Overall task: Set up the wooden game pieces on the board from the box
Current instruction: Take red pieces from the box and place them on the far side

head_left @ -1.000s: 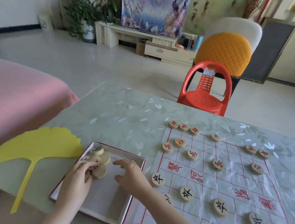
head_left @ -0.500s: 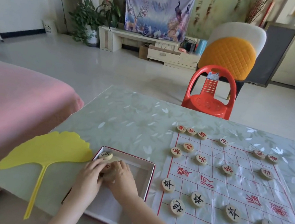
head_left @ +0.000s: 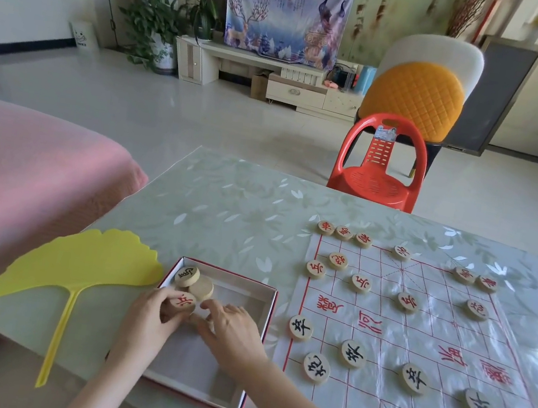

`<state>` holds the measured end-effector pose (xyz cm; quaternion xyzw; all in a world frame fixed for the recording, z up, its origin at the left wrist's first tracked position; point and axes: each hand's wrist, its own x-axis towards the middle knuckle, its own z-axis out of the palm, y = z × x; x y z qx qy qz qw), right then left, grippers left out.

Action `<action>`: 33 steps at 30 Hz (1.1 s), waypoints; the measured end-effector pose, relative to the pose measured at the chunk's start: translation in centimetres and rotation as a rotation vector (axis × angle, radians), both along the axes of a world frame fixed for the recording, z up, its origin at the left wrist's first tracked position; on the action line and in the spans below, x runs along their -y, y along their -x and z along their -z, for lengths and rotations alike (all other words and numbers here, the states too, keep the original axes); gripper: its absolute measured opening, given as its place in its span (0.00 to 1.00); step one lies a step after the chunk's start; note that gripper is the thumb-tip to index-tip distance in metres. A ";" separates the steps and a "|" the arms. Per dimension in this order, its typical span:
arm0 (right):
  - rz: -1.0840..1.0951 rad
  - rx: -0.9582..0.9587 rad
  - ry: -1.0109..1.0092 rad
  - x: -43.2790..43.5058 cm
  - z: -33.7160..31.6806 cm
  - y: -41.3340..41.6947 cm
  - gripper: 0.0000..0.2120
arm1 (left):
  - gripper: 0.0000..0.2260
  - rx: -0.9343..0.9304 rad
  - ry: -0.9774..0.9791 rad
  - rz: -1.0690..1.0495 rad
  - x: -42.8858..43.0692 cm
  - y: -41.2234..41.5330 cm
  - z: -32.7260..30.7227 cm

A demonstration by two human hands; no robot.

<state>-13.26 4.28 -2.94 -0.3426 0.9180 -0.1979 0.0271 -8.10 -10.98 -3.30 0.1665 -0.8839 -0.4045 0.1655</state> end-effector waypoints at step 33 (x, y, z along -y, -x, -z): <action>0.342 0.265 0.421 -11.9 -6.3 2.8 0.29 | 0.22 -0.084 0.182 0.077 -7.3 2.5 -4.6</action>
